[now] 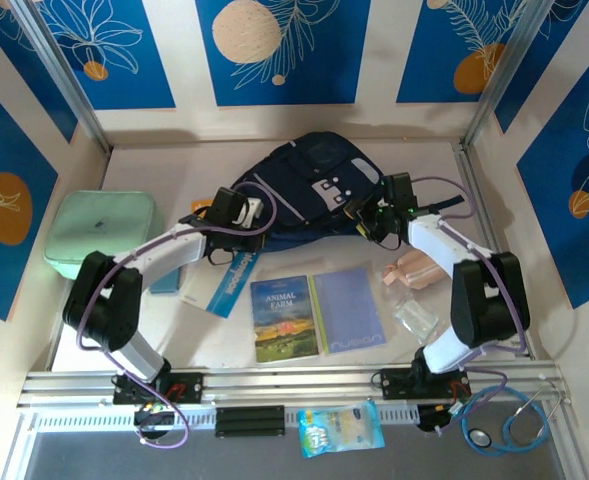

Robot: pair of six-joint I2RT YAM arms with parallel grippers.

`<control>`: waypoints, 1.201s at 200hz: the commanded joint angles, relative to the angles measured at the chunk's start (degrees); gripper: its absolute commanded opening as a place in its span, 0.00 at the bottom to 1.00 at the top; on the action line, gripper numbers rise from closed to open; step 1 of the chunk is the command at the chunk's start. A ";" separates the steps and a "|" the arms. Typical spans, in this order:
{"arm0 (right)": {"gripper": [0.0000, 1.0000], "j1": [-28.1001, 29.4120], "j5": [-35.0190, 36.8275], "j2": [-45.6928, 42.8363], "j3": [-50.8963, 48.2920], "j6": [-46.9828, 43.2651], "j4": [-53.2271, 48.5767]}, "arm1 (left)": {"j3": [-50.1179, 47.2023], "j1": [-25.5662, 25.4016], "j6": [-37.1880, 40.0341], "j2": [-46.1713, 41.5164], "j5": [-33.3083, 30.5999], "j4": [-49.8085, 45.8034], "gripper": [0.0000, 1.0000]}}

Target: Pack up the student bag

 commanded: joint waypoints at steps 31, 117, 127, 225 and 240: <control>0.67 7.82 -2.00 -6.42 -7.31 14.45 3.51 | 6.75 -3.57 -4.45 3.62 6.79 -3.91 0.00; 0.64 13.87 -3.68 4.78 -6.05 20.02 13.68 | 11.21 -8.30 -5.97 6.96 7.60 -4.47 0.00; 0.60 13.97 -3.66 5.42 -6.03 20.04 13.69 | 11.28 -8.37 -5.81 6.96 7.56 -4.77 0.00; 0.06 12.21 -2.07 6.24 -3.72 15.25 10.80 | 15.93 -7.97 1.47 6.12 -0.70 -17.16 0.00; 0.05 11.38 -1.08 5.16 -3.64 14.04 9.49 | 15.74 -7.01 3.44 5.31 -2.99 -19.99 0.00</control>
